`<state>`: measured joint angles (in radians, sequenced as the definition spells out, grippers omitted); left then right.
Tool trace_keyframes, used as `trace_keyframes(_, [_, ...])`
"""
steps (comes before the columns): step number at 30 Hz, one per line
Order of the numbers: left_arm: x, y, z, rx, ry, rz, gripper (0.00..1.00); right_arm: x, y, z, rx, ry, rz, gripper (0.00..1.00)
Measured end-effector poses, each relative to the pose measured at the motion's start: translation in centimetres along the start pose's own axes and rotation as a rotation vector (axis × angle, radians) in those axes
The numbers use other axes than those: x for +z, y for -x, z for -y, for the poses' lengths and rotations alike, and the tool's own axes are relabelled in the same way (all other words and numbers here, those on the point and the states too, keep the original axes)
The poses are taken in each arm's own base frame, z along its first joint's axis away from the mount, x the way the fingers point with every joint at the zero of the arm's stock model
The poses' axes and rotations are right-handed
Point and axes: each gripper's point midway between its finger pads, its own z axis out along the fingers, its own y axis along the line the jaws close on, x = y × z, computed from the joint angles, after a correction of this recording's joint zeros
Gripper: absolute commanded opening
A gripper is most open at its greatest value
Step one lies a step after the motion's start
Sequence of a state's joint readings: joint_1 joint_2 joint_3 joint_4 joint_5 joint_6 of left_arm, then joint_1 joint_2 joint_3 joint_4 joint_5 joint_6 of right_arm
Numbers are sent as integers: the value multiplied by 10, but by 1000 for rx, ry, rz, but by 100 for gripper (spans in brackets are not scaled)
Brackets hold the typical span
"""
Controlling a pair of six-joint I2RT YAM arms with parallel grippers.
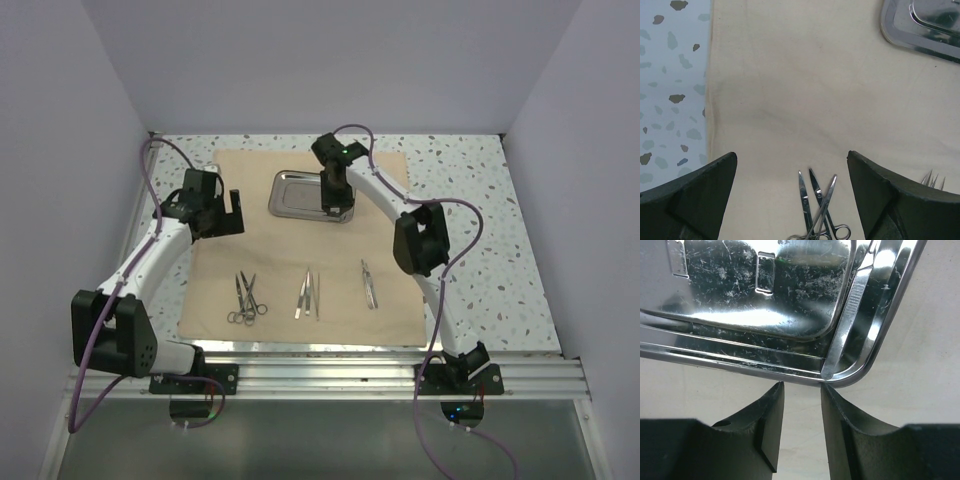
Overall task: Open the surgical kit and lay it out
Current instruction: Pick up the medical item from the container.
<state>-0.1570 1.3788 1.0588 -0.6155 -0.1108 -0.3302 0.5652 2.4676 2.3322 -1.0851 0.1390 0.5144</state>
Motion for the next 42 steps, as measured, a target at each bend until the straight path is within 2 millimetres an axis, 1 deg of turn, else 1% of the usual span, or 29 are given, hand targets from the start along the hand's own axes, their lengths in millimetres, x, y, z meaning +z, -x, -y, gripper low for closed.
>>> trace_keyframes(2, [0, -2, -1, 0, 2, -3, 96, 0, 0, 2, 3, -5, -1, 45])
trace_keyframes(3, [0, -3, -1, 1, 3, -5, 95, 0, 0, 3, 5, -9, 0, 57])
trace_keyframes(5, [1, -4, -1, 1, 4, -6, 96, 0, 0, 5, 10, -19, -1, 68])
trace_keyframes(6, [1, -4, -1, 1, 4, -6, 95, 0, 0, 6, 12, -27, 0, 71])
trace_keyframes(9, [1, -4, -1, 1, 4, -6, 96, 1, -1, 8, 11, -36, -3, 71])
trace_keyframes(13, [1, -4, -1, 1, 3, -6, 96, 7, -3, 10, 9, -49, -11, 70])
trace_keyframes(19, [1, -4, -1, 1, 3, -6, 96, 24, -10, 11, 7, -61, -35, 66])
trace_keyframes(31, [2, -8, -2, 2, 6, -15, 95, 27, -6, 14, 27, -60, -27, 60])
trace_keyframes(34, [2, -8, -3, 2, 7, -17, 96, 29, -5, 15, 32, -64, -23, 57])
trace_keyframes(37, [3, -9, -3, 3, 7, -18, 95, 32, -1, 15, 36, -67, -1, 49])
trace_keyframes(38, [3, -9, -3, 3, 7, -19, 95, 34, 0, 15, 39, -68, 2, 43])
trace_keyframes(39, [3, -9, -3, 3, 8, -19, 95, 35, 1, 14, 40, -65, 7, 40])
trace_keyframes(42, [3, -10, -3, 3, 8, -20, 95, 35, 2, 15, 43, -73, 8, 36])
